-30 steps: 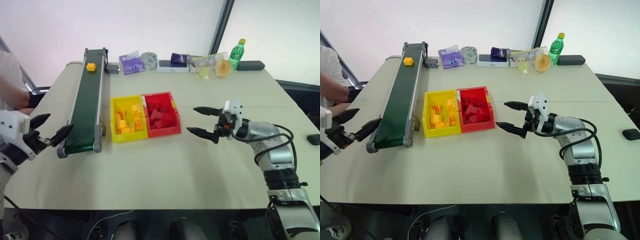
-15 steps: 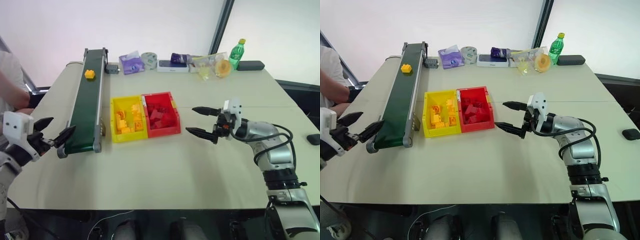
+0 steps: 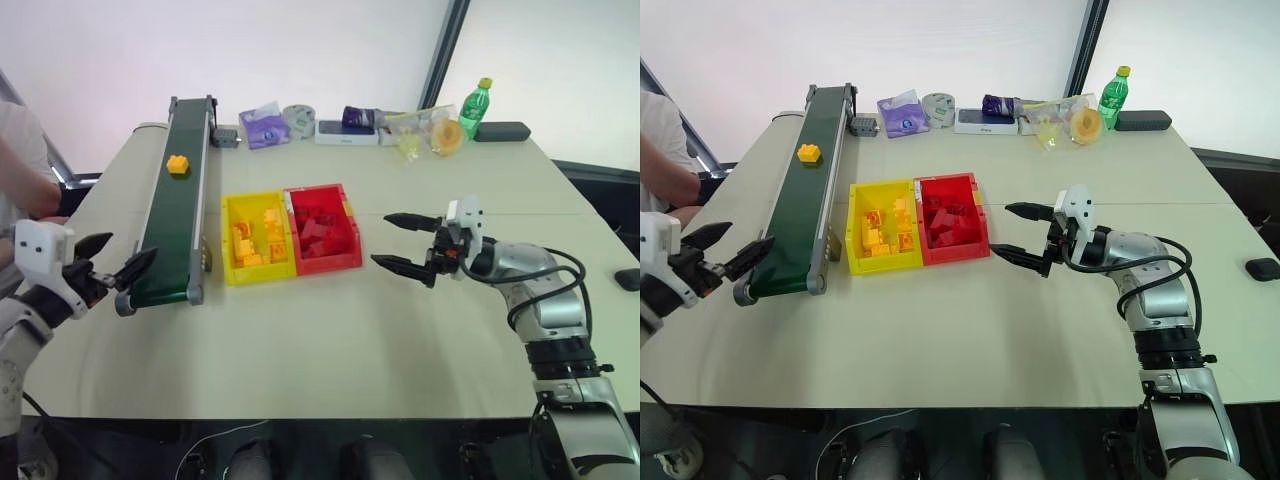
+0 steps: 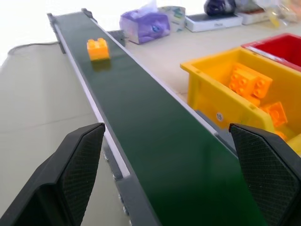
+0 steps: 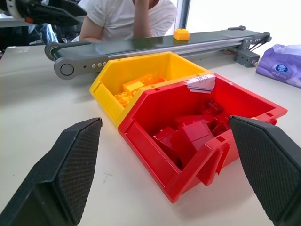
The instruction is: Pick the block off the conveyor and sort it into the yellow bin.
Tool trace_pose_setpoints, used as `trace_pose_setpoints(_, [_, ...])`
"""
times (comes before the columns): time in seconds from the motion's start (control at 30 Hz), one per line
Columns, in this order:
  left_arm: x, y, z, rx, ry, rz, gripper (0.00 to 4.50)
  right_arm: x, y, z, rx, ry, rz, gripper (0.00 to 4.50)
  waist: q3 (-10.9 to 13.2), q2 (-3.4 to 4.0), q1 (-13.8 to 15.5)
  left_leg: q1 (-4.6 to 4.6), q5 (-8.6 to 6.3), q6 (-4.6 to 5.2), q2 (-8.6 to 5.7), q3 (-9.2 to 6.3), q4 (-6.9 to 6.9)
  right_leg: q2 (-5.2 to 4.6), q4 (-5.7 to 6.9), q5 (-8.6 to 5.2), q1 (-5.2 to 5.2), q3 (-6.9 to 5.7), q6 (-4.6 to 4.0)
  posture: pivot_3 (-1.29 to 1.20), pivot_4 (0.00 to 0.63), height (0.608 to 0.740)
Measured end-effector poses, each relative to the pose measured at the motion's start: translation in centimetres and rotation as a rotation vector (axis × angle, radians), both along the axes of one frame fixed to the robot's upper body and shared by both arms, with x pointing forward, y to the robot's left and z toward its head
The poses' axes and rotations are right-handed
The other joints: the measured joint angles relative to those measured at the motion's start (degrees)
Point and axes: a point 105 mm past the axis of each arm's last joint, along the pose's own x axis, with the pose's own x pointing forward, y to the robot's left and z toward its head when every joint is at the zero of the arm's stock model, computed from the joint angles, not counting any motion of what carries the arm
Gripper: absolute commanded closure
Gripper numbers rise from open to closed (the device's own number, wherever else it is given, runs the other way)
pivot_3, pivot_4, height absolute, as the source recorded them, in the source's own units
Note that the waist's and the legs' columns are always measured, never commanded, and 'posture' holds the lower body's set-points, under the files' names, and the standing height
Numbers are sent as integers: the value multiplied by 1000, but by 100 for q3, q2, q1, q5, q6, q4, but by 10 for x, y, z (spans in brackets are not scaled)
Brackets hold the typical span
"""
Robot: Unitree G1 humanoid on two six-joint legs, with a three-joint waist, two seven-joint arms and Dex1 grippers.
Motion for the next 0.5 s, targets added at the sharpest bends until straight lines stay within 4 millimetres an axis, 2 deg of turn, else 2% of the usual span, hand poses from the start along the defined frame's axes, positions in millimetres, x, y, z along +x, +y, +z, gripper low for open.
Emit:
trace_pose_setpoints(0.13, [6,-20,-6,-6,-22,104,45,0,1,0,2,-3,2,0,0,-1,1,0,0,0,0,-1,2,4,0,1,2,1,1,0,150,740])
trace_pose_setpoints(0.33, [9,-21,-12,-51,-13,302,45,-1,2,1,1,-1,8,0,0,-1,-7,0,1,-1,0,-3,4,7,1,1,2,3,1,0,150,740])
trace_pose_setpoints(0.5, [8,-26,-18,-70,11,330,45,-1,2,1,2,3,9,0,-1,-1,3,0,1,-1,0,-3,5,8,1,1,2,2,1,0,150,740])
